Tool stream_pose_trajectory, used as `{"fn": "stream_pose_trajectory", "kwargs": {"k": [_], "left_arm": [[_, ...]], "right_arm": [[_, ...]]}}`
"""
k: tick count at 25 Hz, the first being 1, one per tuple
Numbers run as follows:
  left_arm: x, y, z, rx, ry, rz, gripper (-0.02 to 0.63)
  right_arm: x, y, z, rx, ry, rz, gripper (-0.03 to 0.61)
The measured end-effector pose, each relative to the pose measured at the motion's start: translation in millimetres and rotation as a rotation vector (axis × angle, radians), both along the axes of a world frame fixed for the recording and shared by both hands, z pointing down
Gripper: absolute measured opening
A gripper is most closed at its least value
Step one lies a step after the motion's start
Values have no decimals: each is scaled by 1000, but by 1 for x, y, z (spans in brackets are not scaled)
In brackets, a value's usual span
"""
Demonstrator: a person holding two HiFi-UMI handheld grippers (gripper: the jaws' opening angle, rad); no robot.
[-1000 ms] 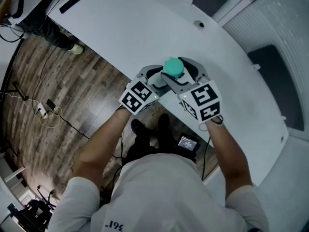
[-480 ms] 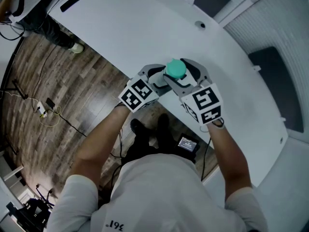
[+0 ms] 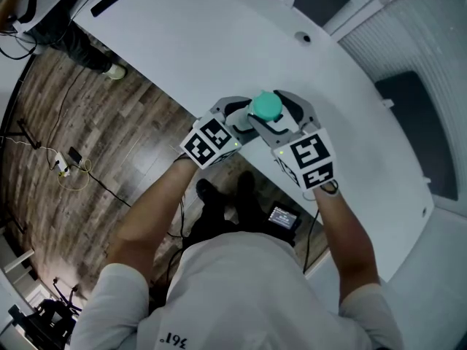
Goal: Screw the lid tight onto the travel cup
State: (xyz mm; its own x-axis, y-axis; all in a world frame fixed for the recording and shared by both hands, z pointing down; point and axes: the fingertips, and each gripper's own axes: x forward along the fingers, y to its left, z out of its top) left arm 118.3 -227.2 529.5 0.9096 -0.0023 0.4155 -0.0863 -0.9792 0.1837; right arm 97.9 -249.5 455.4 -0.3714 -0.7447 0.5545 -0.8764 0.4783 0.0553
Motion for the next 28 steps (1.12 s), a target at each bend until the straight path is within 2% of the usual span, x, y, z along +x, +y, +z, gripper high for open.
{"fn": "stream_pose_trajectory", "kwargs": {"k": [9,13,18,26,28], "left_arm": [[3,-1,0,57,-24,86,310],[8,0,3,37,-17,86,310],[5,-2,3,9,12,-33,310],[1,-5,8,-30,11,-324,304],[0,-3,10,-25,-2,-326,305]], "right_arm": [[0,1,13,-11,2,10,315],[3,1,16,-2,4,39,314],[4,1,17,-5,14,107,314],[10,0,17,9,15,234,314],[9,0,16,7,7,215,314]]}}
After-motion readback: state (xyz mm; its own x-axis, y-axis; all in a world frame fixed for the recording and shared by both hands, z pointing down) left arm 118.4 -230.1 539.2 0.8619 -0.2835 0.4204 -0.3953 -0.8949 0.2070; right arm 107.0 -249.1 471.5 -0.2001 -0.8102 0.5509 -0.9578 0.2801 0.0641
